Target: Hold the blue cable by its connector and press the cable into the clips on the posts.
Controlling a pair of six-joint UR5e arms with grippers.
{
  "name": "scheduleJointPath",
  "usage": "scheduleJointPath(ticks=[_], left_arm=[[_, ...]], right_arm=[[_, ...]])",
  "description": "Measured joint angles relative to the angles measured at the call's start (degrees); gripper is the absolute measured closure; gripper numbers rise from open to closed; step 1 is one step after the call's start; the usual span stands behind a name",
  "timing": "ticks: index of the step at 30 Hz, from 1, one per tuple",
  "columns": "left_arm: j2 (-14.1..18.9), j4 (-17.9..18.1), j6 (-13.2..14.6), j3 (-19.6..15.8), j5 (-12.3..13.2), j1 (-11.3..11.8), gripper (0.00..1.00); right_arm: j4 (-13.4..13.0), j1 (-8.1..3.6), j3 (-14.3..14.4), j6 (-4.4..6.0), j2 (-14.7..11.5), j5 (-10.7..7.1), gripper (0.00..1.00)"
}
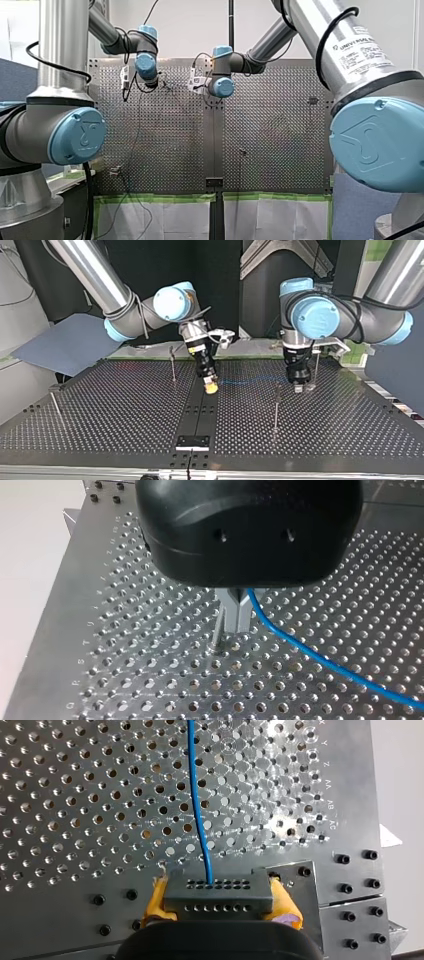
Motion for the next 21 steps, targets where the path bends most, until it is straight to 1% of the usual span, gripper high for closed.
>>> scheduleJointPath(ticks=[10, 16, 21], left_arm=[[-1.0, 0.2, -1.1, 0.5, 0.0, 0.7, 0.98], [-1.6, 0.7, -1.4, 1.2, 1.8, 1.4, 0.98], [-2.3, 0.5, -2.0, 2.9, 2.7, 1.8, 0.98]], right_arm=[[0.0, -0.50, -0.3, 0.06, 0.7, -0.04, 1.00], [0.1, -0.76, -1.0, 0.08, 1.4, -0.08, 1.00], [0.1, -1.02, -1.7, 0.09, 1.6, -0.14, 1.00]])
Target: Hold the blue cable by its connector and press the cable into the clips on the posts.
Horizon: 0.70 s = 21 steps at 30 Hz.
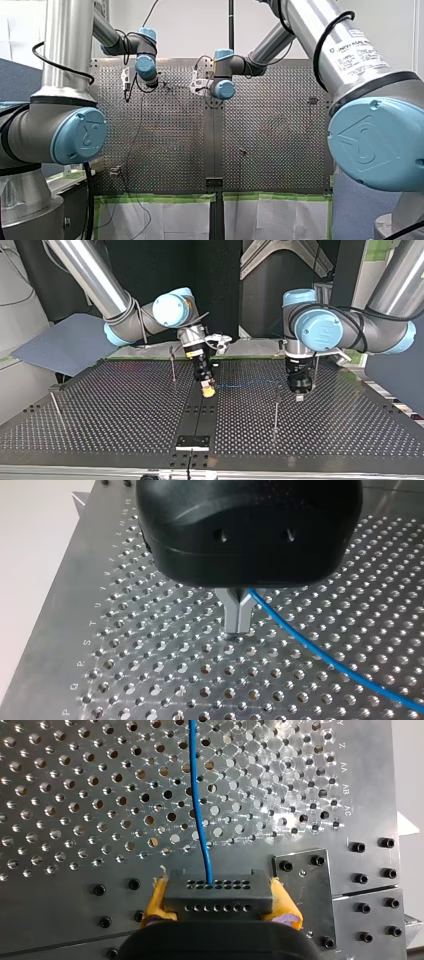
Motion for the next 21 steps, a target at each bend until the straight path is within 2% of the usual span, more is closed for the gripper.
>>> scheduleJointPath(ticks=[6, 13, 21], left_arm=[[-1.8, -0.8, -0.7, 1.8, 0.3, 0.5, 0.98], [-2.5, -0.2, -1.8, 2.0, 0.7, 1.2, 0.98], [-4.0, 0.2, -2.2, 2.6, 3.6, 2.4, 0.98]], right_arm=[[0.1, -0.45, -0.4, 0.00, 0.2, -0.05, 1.00], [0.1, -1.04, -0.6, 0.00, 0.6, -0.08, 1.00], [0.1, -1.87, -1.5, 0.00, 1.5, -0.26, 1.00]])
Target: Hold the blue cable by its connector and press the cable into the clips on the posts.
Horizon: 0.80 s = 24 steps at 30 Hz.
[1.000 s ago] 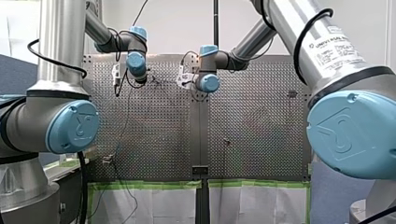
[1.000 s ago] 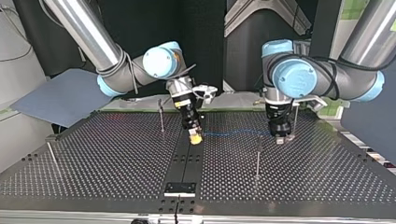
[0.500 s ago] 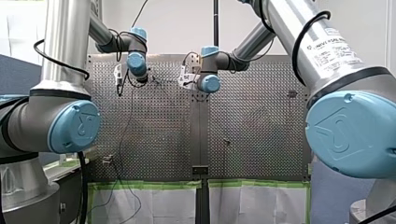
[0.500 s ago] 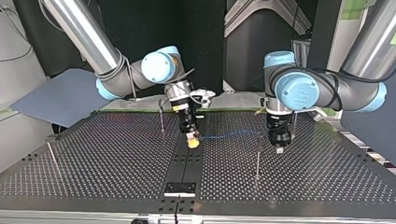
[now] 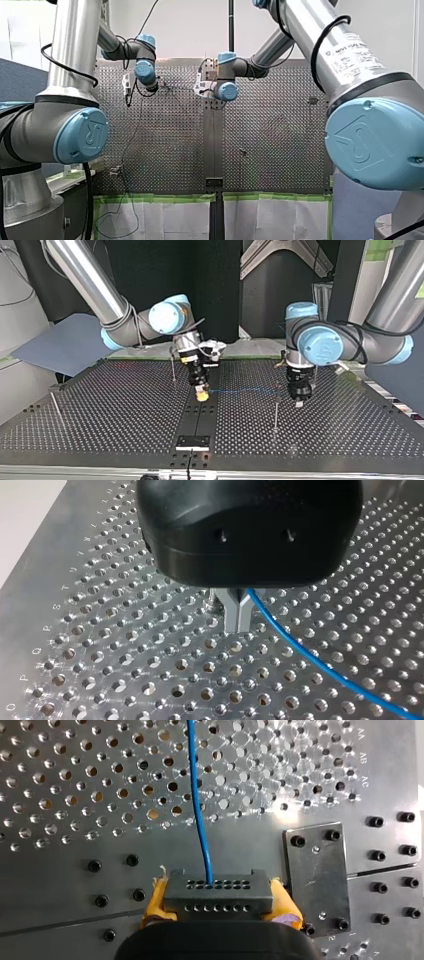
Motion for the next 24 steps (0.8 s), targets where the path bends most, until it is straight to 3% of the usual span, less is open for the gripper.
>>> scheduleJointPath(ticks=[9, 24], left_arm=[[-0.1, 0.1, -1.0, 0.3, 1.6, 1.6, 0.98], [-0.2, 0.8, -2.3, 0.3, 4.0, 2.3, 0.98]], right_arm=[[0.0, -1.22, -0.5, 0.14, 0.4, -0.32, 1.00], [0.0, -3.45, -2.1, 0.32, 0.7, -0.85, 1.00]])
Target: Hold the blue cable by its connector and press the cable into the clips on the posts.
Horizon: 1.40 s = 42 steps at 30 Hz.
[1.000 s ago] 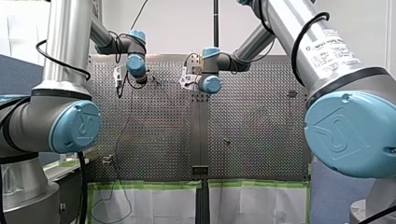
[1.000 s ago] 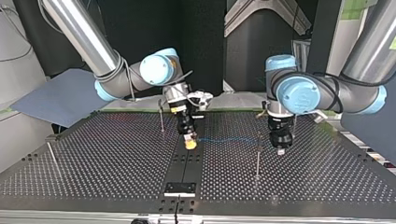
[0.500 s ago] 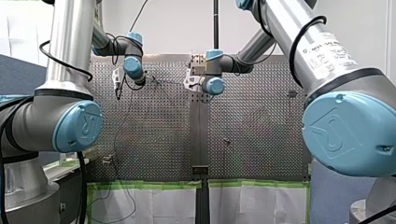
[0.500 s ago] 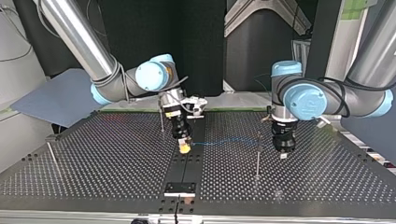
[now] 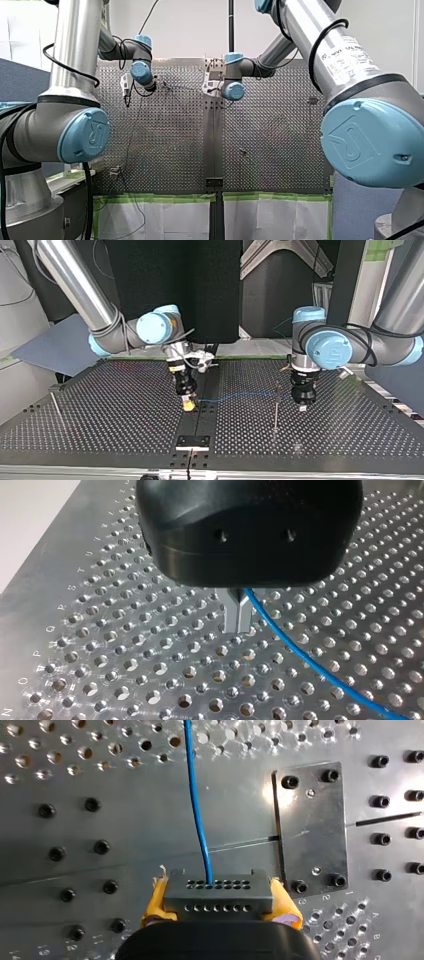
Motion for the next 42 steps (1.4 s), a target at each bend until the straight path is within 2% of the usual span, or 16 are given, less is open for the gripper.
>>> scheduleJointPath(ticks=[7, 21, 23, 24, 25, 26, 27, 28, 30, 32, 33, 35, 36, 37, 42], left_arm=[[-1.0, 0.1, -0.3, 0.0, 0.4, 0.4, 0.98], [-1.4, 0.8, -0.1, 0.0, 1.1, 0.6, 0.98], [-1.4, 0.9, -0.1, 0.0, 1.1, 0.6, 0.68], [-1.4, 1.0, -0.1, 0.0, 0.8, 0.6, 0.68], [-1.4, 1.0, 0.0, 0.0, 0.5, 0.5, 0.50], [-1.4, 1.0, 0.0, 0.0, 0.2, 0.5, 0.40], [-1.4, 0.9, 0.1, 0.0, -0.1, 0.4, 0.40], [-1.4, 0.7, 0.1, 0.0, -0.3, 0.4, 0.31], [-1.4, 0.4, 0.2, 0.0, -0.6, 0.5, 0.31], [-1.4, 0.3, 0.2, 0.0, -0.8, 0.6, 0.22], [-1.3, 0.2, 0.2, 0.0, -0.8, 0.6, 0.22], [-1.3, 0.1, 0.3, 0.0, -0.9, 0.7, 0.06], [-1.3, 0.0, 0.3, 0.0, -1.0, 0.7, 0.06], [-1.3, -0.2, 0.4, 0.0, -1.1, 0.7, 0.00], [-1.3, -2.1, 1.9, 0.0, -2.8, 0.5, 0.00]], right_arm=[[0.1, -0.49, -1.0, 0.10, 0.2, -0.55, 1.00], [0.2, -0.62, -1.1, 0.11, 1.2, -0.92, 1.00], [0.2, -0.62, -1.1, 0.11, 1.2, -0.94, 1.00], [0.2, -0.62, -1.1, 0.12, 1.2, -0.94, 1.00], [0.2, -0.62, -1.1, 0.11, 1.2, -0.94, 1.00], [0.2, -0.62, -1.1, 0.12, 1.2, -0.94, 1.00], [0.2, -0.63, -1.1, 0.11, 1.2, -0.94, 1.00], [0.3, -0.63, -1.1, 0.12, 1.2, -0.94, 1.00], [0.3, -0.63, -1.1, 0.11, 1.2, -0.95, 1.00], [0.4, -0.63, -1.1, 0.11, 1.3, -0.95, 1.00], [0.4, -0.63, -1.1, 0.12, 1.3, -0.95, 1.00], [0.5, -0.63, -1.1, 0.12, 1.3, -0.95, 1.00], [0.5, -0.63, -1.1, 0.12, 1.3, -0.95, 1.00], [0.5, -0.62, -1.1, 0.11, 1.3, -0.95, 1.00], [0.6, -0.62, -1.1, 0.12, 1.3, -0.94, 1.00]])
